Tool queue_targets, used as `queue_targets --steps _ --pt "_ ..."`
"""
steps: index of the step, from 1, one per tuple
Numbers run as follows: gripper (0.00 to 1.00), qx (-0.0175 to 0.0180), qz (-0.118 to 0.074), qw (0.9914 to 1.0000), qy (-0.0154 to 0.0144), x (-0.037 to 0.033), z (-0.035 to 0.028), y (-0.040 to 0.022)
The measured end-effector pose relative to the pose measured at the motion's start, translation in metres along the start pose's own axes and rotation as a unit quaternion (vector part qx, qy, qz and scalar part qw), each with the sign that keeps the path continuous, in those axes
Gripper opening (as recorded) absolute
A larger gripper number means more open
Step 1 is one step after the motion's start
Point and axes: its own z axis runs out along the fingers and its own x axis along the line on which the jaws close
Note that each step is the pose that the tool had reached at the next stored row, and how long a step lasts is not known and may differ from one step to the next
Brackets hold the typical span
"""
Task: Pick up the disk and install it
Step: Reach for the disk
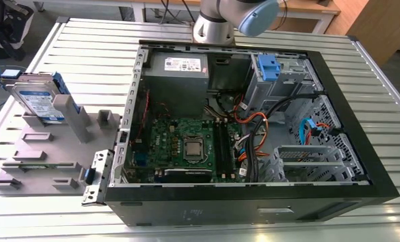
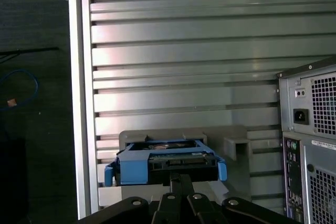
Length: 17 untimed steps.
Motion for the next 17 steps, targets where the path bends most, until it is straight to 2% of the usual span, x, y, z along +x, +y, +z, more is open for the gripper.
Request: queue_targets --steps 4,9,12,17 --pt "0.11 0.0 0.0 1.0 0.0 0.0 0.0001 -0.0024" --pt "0.11 0.0 0.0 1.0 0.0 -0.0007 0.0027 -0.0117" --pt "0.11 -0.0001 0.0 1.0 -0.0001 -0.001 0.0069 -0.0161" --pt "0.11 0.0001 0.0 1.0 0.0004 -0.0007 0.0158 -0.0171"
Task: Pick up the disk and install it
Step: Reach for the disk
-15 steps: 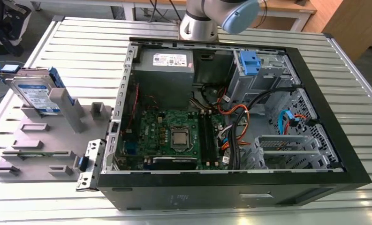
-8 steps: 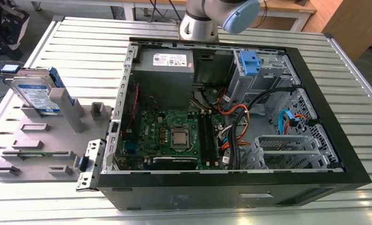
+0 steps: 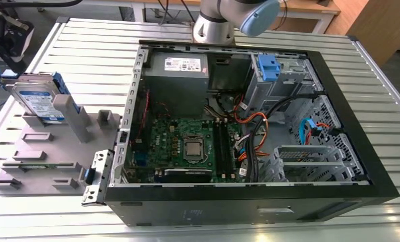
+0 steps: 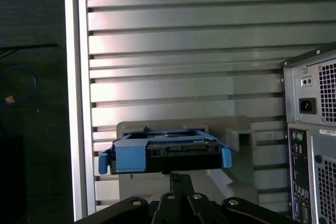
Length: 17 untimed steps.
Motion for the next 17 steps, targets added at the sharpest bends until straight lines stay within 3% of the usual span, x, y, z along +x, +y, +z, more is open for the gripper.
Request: queue_targets --steps 17 --pt "0.11 0.0 0.0 1.0 0.0 0.0062 0.0121 0.0091"
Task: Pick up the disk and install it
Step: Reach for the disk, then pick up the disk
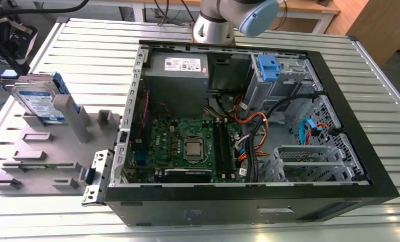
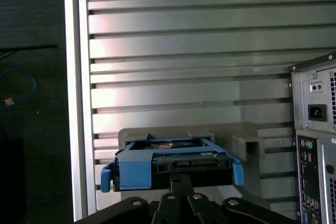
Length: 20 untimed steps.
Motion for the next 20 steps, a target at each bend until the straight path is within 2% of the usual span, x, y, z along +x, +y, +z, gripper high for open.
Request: queue_targets --steps 8,20 --pt "0.11 0.0001 0.0 1.0 0.0001 0.0048 0.0042 0.0003" --pt "0.11 0.0001 0.0 1.0 0.0 0.0054 0.0068 0.0002"
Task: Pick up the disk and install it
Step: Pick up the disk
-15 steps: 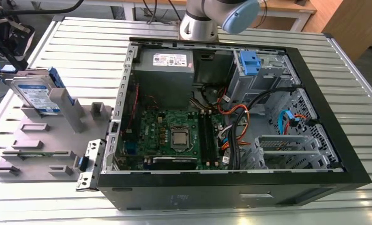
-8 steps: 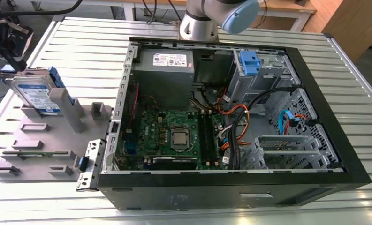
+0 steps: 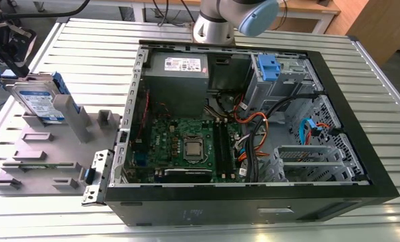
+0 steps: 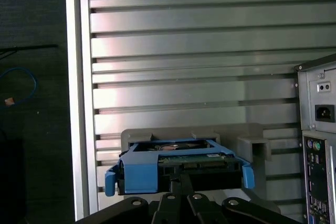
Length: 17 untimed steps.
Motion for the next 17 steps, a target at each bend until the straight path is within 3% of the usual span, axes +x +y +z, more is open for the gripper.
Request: queue_targets --steps 9,13,17 --pt "0.11 0.0 -0.002 1.0 0.0001 0.0 0.0001 0.0" --pt "0.11 -0.0006 -0.023 0.99974 0.001 0.0 0.0002 0.0" --pt "0.11 -0.0012 -0.047 0.9989 0.002 0.0 0.0001 0.0"
